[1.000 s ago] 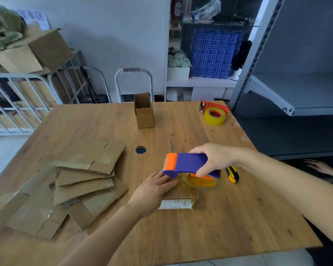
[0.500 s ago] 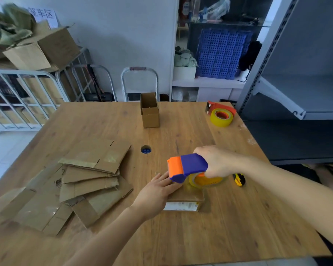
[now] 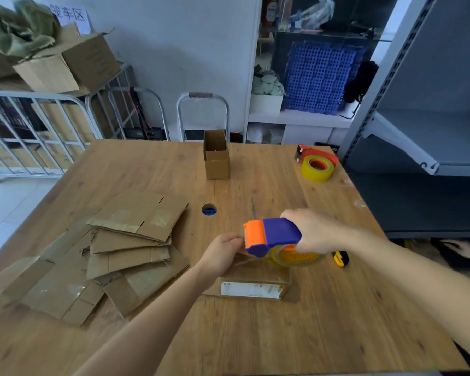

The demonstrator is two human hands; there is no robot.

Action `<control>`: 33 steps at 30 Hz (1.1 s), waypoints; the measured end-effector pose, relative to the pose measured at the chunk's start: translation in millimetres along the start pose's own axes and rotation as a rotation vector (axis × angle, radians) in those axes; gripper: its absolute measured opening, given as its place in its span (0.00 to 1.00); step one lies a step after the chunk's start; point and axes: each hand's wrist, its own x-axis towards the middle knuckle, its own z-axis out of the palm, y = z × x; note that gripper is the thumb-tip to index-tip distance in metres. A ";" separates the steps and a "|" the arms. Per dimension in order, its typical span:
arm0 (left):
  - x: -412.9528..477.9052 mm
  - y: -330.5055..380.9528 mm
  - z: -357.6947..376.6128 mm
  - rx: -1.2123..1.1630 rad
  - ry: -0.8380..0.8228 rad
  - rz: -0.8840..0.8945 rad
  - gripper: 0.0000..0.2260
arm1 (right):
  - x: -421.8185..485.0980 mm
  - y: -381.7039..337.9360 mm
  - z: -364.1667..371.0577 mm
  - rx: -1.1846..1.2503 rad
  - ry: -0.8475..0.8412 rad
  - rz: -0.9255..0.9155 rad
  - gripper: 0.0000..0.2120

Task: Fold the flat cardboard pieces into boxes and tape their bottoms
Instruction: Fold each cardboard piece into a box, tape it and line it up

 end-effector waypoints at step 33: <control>10.9 -29.1 -46.7 -0.001 0.158 -0.145 0.04 | 10.1 -52.6 -9.6 -0.214 -0.160 -0.015 0.48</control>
